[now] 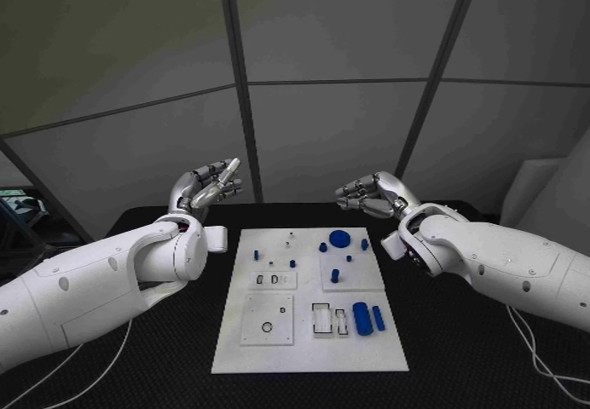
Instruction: Assemble the parts on the task board
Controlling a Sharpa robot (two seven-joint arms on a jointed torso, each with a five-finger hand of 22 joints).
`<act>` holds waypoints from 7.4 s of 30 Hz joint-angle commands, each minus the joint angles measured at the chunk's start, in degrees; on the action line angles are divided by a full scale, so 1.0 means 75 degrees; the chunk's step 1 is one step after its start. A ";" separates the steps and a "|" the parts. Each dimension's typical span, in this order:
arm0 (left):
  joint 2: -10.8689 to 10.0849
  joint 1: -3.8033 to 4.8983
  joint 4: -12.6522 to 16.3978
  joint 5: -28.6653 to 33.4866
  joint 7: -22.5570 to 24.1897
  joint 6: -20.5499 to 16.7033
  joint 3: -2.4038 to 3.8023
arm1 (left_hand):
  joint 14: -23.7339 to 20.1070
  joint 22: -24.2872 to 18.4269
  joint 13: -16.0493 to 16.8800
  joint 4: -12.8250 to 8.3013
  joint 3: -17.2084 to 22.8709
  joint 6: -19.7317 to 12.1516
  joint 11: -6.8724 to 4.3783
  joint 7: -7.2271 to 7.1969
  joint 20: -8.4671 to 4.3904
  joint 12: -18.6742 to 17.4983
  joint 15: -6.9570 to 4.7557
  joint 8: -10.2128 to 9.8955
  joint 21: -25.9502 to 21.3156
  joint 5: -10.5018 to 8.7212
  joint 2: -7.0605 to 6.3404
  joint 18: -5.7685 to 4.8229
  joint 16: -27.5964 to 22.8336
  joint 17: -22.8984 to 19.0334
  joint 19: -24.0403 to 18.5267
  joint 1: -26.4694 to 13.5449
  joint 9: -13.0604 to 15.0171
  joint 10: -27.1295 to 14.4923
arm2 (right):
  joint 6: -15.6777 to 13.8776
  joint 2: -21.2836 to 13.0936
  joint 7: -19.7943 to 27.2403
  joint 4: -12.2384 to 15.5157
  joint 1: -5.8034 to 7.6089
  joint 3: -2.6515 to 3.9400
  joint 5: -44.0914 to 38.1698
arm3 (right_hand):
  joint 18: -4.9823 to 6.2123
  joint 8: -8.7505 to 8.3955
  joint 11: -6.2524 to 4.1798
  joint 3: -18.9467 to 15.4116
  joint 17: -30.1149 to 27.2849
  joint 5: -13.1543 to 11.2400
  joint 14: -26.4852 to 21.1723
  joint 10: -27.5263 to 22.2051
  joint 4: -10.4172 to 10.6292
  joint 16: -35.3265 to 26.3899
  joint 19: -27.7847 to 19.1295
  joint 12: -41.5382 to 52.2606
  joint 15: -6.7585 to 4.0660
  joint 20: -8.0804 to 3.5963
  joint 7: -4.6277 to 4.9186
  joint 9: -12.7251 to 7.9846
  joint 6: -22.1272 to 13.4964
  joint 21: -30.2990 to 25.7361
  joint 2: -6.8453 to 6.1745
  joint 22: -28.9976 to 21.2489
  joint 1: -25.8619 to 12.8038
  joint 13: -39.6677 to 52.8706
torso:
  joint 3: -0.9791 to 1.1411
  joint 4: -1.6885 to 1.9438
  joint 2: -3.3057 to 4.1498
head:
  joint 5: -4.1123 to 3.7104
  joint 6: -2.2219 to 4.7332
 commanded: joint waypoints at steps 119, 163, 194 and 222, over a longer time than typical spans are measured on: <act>-0.0800 -0.0107 0.1891 -0.0338 -0.0402 0.0763 0.0001 | 0.1743 0.0142 -0.0072 -0.0787 0.0195 0.1707 -0.0219 0.0703 -0.0270 0.0038 -0.0376 0.0119 0.0624 -0.0006 0.0340 0.0225 -0.0005 0.0248 0.1670 0.0443 -0.0024 0.1374 | 0.0801 0.0871 -0.3339 -0.0150 0.0652 0.0013 -0.7477 | -0.0374 -0.0269 -0.0544 0.1768 0.7877 -0.0860 0.2945 0.1173 0.0822 0.8727 0.2686 -0.0214 -0.0885 -0.1099 -0.0433 0.0038 0.1074 0.7000 -0.0995 0.6010 0.0622 0.0026 | -0.0110 0.0589 0.1274 | -0.0418 0.0188; -0.0709 -0.0094 0.1906 -0.0338 -0.0467 0.0815 0.0004 | 0.1727 0.0134 -0.0069 -0.0811 0.0202 0.1709 -0.0215 0.0705 -0.0265 0.0040 -0.0368 0.0119 0.0612 -0.0005 0.0346 0.0222 -0.0034 0.0246 0.1659 0.0455 -0.0020 0.1371 | 0.1243 0.2189 -0.3177 -0.1551 0.0740 0.0008 -0.7516 | -0.0385 -0.0325 -0.0511 0.1839 0.7999 -0.0848 0.2962 0.1105 0.0875 0.8852 0.2660 -0.0268 -0.0848 -0.1062 -0.0408 0.0021 0.1027 0.7111 -0.1046 0.6128 0.0447 0.0021 | -0.0118 0.0669 0.1384 | -0.0303 0.0054; -0.0746 -0.0079 0.1901 -0.0337 -0.0489 0.0817 0.0005 | 0.1723 0.0131 -0.0067 -0.0821 0.0209 0.1711 -0.0215 0.0704 -0.0264 0.0042 -0.0366 0.0120 0.0608 -0.0005 0.0356 0.0221 -0.0042 0.0246 0.1655 0.0464 -0.0019 0.1371 | 0.1011 0.2103 -0.3217 -0.1442 0.0736 0.0004 -0.7469 | -0.0062 -0.0396 -0.0102 0.1479 0.6561 -0.0969 0.2343 -0.1013 0.0875 0.8009 0.1320 -0.0190 -0.0510 -0.0730 -0.0208 -0.0003 -0.0447 0.6076 -0.1309 0.4441 0.0207 0.0019 | -0.0104 0.0643 0.1402 | -0.0268 0.0056; -0.0778 -0.0084 0.1761 -0.0337 -0.0571 0.1030 0.0001 | 0.1732 0.0127 -0.0064 -0.0843 0.0216 0.1716 -0.0218 0.0697 -0.0264 0.0050 -0.0368 0.0122 0.0604 -0.0006 0.0368 0.0224 -0.0054 0.0250 0.1658 0.0474 -0.0016 0.1378 | 0.1248 -0.0417 -0.3653 0.0395 0.0730 0.0007 -0.5713 | -0.0662 -0.0100 -0.0701 -0.1288 0.9161 -0.0379 0.3062 0.1135 0.2772 0.9843 0.3596 0.3318 -0.1034 -0.1099 -0.0421 0.0048 -0.0192 0.8010 -0.1609 0.7674 0.0356 0.2827 | -0.0008 0.0387 0.1415 | -0.0450 0.0193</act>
